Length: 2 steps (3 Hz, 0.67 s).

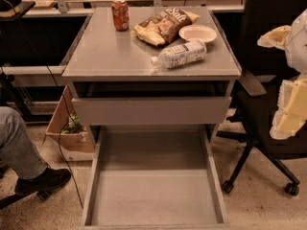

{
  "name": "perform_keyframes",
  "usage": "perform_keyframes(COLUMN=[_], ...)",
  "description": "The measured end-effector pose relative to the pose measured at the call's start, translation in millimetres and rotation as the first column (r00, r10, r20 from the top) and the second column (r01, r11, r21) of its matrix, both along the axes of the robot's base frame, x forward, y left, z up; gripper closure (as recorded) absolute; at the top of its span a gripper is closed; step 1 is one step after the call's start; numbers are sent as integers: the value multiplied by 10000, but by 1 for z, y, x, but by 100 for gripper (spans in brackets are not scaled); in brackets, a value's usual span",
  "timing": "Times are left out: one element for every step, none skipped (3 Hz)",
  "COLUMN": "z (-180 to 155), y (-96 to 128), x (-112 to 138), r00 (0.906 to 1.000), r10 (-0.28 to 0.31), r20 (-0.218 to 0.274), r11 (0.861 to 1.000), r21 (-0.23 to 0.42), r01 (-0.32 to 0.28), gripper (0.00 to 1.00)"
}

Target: Place blue plastic bottle into middle drawer

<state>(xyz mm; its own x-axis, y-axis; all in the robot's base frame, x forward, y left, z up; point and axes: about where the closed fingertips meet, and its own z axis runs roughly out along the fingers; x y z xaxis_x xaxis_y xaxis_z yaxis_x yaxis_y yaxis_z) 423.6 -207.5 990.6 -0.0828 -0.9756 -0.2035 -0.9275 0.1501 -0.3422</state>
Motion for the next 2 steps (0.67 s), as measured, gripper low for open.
perform_keyframes(z=[0,-19], y=[0,23], x=[0,47], r00=[10000,9975], r10=[2,662], r20=[1,245], r11=[10000,9976], r21=[1,190], r01=[-2,-666], gripper=[0,0])
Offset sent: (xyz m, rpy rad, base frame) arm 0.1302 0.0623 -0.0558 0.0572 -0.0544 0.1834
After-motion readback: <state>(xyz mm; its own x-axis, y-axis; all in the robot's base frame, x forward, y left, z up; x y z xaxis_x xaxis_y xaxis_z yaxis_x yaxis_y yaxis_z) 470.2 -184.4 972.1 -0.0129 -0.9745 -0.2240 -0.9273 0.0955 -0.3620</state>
